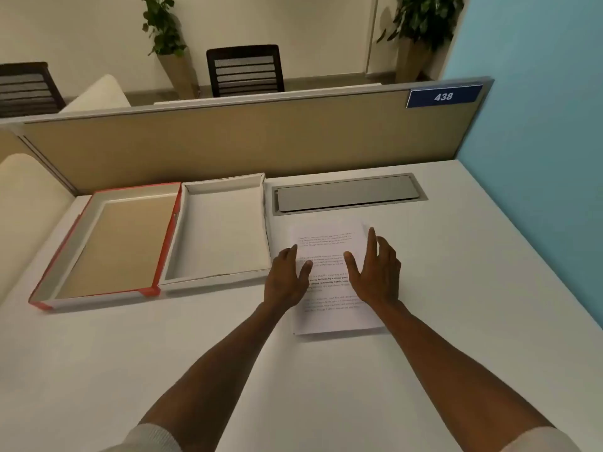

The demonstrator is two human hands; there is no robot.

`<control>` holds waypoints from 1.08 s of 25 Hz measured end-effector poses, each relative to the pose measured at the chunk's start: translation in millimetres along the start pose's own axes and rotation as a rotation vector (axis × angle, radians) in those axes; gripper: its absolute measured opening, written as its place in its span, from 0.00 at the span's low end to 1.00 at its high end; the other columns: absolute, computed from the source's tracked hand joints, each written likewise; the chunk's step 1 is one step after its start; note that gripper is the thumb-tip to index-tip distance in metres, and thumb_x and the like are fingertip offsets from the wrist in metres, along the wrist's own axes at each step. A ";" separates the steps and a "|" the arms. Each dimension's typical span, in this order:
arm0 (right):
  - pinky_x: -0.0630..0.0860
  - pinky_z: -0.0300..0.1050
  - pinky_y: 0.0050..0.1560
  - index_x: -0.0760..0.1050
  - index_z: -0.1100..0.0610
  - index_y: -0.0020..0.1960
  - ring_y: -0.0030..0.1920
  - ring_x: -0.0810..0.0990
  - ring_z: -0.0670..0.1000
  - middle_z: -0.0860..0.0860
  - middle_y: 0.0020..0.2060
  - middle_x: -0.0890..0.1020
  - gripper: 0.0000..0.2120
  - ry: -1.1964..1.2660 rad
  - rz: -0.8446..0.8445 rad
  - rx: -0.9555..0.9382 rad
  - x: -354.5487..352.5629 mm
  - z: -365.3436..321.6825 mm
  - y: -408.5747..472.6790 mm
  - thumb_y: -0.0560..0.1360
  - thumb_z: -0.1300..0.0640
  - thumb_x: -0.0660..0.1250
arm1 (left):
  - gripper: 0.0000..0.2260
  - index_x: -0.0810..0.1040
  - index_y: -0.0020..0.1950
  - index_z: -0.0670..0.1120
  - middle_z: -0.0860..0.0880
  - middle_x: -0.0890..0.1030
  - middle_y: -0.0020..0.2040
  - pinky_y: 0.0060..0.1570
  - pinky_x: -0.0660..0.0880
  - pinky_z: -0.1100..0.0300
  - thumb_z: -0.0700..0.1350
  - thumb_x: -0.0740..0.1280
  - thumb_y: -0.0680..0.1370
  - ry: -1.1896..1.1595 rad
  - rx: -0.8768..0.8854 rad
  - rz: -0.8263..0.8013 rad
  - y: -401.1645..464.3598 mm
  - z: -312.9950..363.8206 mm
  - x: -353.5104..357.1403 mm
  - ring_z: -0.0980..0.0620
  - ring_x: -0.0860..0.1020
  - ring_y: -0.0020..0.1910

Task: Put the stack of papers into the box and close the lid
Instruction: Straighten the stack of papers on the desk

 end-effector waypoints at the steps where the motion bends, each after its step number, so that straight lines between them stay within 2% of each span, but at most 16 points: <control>1: 0.69 0.63 0.68 0.54 0.53 0.79 0.72 0.69 0.62 0.60 0.75 0.67 0.38 0.018 -0.055 0.025 4.1 1.9 -4.6 0.76 0.33 0.53 | 0.28 0.63 0.78 0.46 0.45 0.68 0.76 0.71 0.68 0.47 0.59 0.59 0.82 -0.088 -0.117 0.019 -1.2 -2.7 4.1 0.44 0.67 0.75; 3: 0.68 0.63 0.69 0.53 0.53 0.79 0.72 0.67 0.63 0.60 0.76 0.65 0.39 0.003 -0.102 0.029 17.7 10.2 -13.0 0.76 0.33 0.52 | 0.28 0.63 0.78 0.45 0.43 0.67 0.77 0.74 0.64 0.46 0.58 0.60 0.82 -0.222 -0.294 0.024 -5.4 -6.2 13.7 0.42 0.66 0.76; 6: 0.67 0.62 0.70 0.51 0.53 0.80 0.74 0.65 0.63 0.60 0.77 0.62 0.39 -0.015 -0.172 0.021 36.8 19.9 -24.5 0.76 0.33 0.51 | 0.29 0.63 0.78 0.44 0.43 0.67 0.77 0.75 0.64 0.43 0.56 0.63 0.81 -0.308 -0.393 -0.003 -5.4 -8.8 27.6 0.42 0.66 0.76; 10: 0.66 0.61 0.71 0.50 0.53 0.80 0.74 0.65 0.62 0.59 0.78 0.60 0.39 -0.034 -0.193 0.011 45.3 22.1 -27.9 0.76 0.33 0.52 | 0.31 0.60 0.79 0.45 0.44 0.69 0.76 0.73 0.68 0.41 0.54 0.67 0.79 -0.421 -0.534 0.061 5.2 -1.9 34.6 0.41 0.68 0.74; 14: 0.66 0.60 0.71 0.51 0.53 0.80 0.74 0.65 0.62 0.59 0.78 0.60 0.39 -0.047 -0.183 0.008 47.3 22.3 -27.3 0.76 0.32 0.52 | 0.24 0.69 0.70 0.43 0.42 0.76 0.66 0.64 0.76 0.45 0.51 0.68 0.77 -0.395 -0.622 0.100 18.2 5.5 35.0 0.40 0.76 0.65; 17: 0.66 0.60 0.71 0.52 0.53 0.80 0.74 0.65 0.62 0.59 0.77 0.61 0.39 -0.048 -0.177 -0.003 49.1 23.5 -27.5 0.77 0.32 0.52 | 0.24 0.70 0.68 0.40 0.44 0.76 0.60 0.58 0.77 0.49 0.50 0.69 0.76 -0.478 -0.727 0.083 30.6 3.9 28.0 0.41 0.77 0.61; 19: 0.66 0.60 0.72 0.51 0.53 0.80 0.74 0.65 0.62 0.59 0.77 0.60 0.39 -0.048 -0.180 -0.008 49.3 24.1 -26.8 0.76 0.32 0.51 | 0.24 0.71 0.67 0.38 0.45 0.76 0.57 0.52 0.74 0.52 0.50 0.69 0.76 -0.531 -0.753 0.047 38.2 2.0 22.4 0.42 0.76 0.56; 22: 0.66 0.60 0.72 0.51 0.54 0.80 0.74 0.65 0.62 0.60 0.77 0.60 0.40 -0.046 -0.176 -0.019 49.8 25.2 -26.2 0.76 0.31 0.51 | 0.21 0.73 0.64 0.38 0.44 0.77 0.57 0.50 0.71 0.52 0.50 0.69 0.78 -0.567 -0.766 -0.021 45.8 1.7 17.2 0.44 0.74 0.53; 24: 0.65 0.60 0.72 0.51 0.53 0.80 0.74 0.65 0.62 0.59 0.77 0.60 0.40 -0.051 -0.172 -0.021 49.4 25.8 -26.1 0.76 0.31 0.51 | 0.21 0.71 0.65 0.39 0.43 0.75 0.58 0.51 0.69 0.53 0.49 0.69 0.78 -0.571 -0.771 -0.048 50.1 1.5 15.3 0.45 0.72 0.53; 27: 0.65 0.60 0.72 0.51 0.54 0.80 0.74 0.65 0.62 0.60 0.77 0.60 0.40 -0.053 -0.164 -0.028 49.5 26.0 -25.8 0.77 0.32 0.52 | 0.26 0.70 0.69 0.41 0.42 0.75 0.65 0.52 0.72 0.50 0.52 0.71 0.76 -0.487 -0.739 -0.077 50.5 4.2 16.0 0.44 0.73 0.58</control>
Point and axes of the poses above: each hand's wrist, its own y-axis towards the middle knuckle, its own x-axis out of the palm, z = x × y, the point moved 2 cm from there along y, towards the middle knuckle
